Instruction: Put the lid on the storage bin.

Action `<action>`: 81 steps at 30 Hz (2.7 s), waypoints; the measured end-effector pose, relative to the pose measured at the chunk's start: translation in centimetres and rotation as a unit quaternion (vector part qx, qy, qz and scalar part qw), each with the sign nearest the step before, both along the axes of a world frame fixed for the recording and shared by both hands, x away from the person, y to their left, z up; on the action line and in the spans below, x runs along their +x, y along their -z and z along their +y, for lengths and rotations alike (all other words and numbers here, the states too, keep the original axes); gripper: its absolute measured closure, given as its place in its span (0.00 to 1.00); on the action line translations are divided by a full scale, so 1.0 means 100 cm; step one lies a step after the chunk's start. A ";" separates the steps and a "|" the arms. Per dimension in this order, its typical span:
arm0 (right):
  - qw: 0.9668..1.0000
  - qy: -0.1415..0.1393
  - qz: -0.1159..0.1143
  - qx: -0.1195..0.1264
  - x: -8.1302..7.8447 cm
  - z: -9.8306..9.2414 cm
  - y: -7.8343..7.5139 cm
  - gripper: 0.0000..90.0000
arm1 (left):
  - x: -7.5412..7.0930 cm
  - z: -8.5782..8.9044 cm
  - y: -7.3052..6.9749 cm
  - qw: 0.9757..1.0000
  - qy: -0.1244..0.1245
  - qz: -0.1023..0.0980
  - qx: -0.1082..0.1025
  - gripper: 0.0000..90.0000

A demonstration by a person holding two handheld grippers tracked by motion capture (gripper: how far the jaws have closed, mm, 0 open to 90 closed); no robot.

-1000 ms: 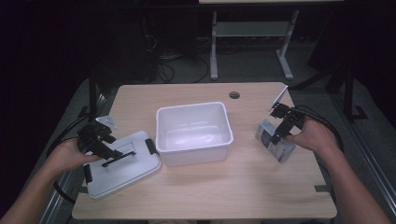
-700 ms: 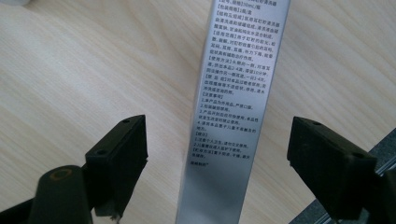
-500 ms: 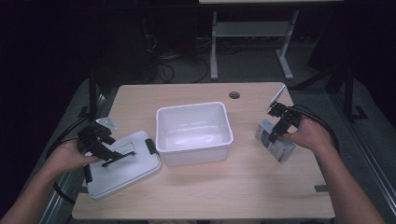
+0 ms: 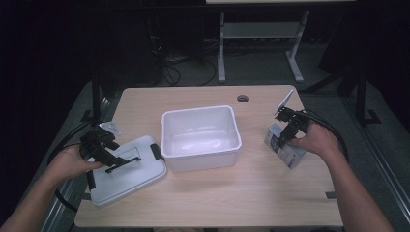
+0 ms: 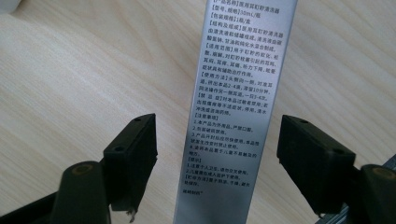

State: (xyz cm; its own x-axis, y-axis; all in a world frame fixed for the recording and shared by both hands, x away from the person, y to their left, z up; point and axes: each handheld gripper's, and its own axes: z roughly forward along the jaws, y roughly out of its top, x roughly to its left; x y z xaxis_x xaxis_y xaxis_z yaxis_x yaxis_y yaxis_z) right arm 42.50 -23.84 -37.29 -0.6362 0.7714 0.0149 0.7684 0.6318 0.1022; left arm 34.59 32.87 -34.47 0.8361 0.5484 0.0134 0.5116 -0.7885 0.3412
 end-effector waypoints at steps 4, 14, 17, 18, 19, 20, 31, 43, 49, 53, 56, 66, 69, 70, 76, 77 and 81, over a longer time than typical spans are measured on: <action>1.000 0.000 0.002 0.000 0.002 -0.001 0.003 0.38 | 0.000 0.000 0.000 1.000 -0.001 0.001 -0.001 0.34; 1.000 -0.001 0.011 -0.007 0.005 0.001 0.007 0.52 | -0.001 0.002 0.001 1.000 -0.002 0.001 -0.002 0.34; 1.000 0.000 0.013 -0.009 0.005 0.001 0.008 0.54 | -0.001 0.003 0.000 1.000 -0.002 0.001 -0.001 0.34; 1.000 0.000 0.013 -0.009 0.005 0.001 0.009 0.55 | -0.001 0.003 0.000 1.000 -0.002 0.001 -0.001 0.34; 1.000 0.000 0.014 -0.009 0.005 0.001 0.009 0.55 | -0.001 0.004 0.000 1.000 -0.002 0.000 -0.002 0.34; 1.000 0.000 0.014 -0.009 0.006 0.001 0.009 0.55 | -0.001 0.004 0.000 1.000 -0.002 0.000 -0.002 0.34; 1.000 -0.002 0.015 -0.011 0.005 0.000 0.008 0.61 | 0.000 0.001 -0.001 1.000 0.001 -0.003 -0.002 0.35; 1.000 -0.006 0.006 -0.016 0.003 -0.003 0.007 0.62 | 0.001 0.004 -0.002 1.000 0.000 -0.004 -0.002 0.35; 1.000 -0.006 0.003 -0.010 0.001 -0.006 0.004 0.62 | 0.001 0.004 -0.003 1.000 -0.002 -0.004 -0.003 0.35; 1.000 -0.013 0.000 -0.010 -0.002 -0.006 0.001 0.62 | 0.001 0.003 -0.003 1.000 -0.001 -0.004 -0.002 0.35; 1.000 -0.019 0.000 -0.009 -0.004 -0.004 -0.002 0.62 | 0.002 0.002 -0.003 1.000 0.001 -0.005 -0.002 0.35; 0.999 -0.042 -0.008 -0.012 -0.010 0.001 -0.017 0.62 | 0.001 0.001 -0.003 1.000 0.001 -0.004 -0.004 0.35; 0.999 -0.050 -0.011 -0.015 -0.013 0.002 -0.022 0.62 | 0.002 0.002 -0.003 1.000 0.002 -0.005 -0.003 0.35; 0.998 -0.053 -0.014 -0.015 -0.013 0.002 -0.024 0.62 | 0.002 0.002 -0.003 1.000 0.002 -0.005 -0.003 0.35; 0.997 -0.072 -0.023 -0.012 -0.018 0.005 -0.037 0.62 | 0.002 0.001 -0.004 1.000 0.002 -0.006 -0.006 0.35; 0.997 -0.073 -0.022 -0.012 -0.019 0.006 -0.039 0.62 | 0.002 0.001 -0.004 1.000 0.004 -0.006 -0.004 0.35; 0.996 -0.087 -0.026 -0.011 -0.023 0.011 -0.050 0.62 | 0.002 -0.001 -0.004 1.000 0.004 -0.004 -0.003 0.35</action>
State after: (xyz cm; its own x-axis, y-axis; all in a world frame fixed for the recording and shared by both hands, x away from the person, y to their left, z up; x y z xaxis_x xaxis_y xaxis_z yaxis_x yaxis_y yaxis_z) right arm 40.16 -22.78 -32.29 -0.7598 0.6491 -0.0377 0.6410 0.7575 0.1234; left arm 34.77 32.81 -34.06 0.8408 0.5411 0.0159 0.5022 -0.7907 0.3501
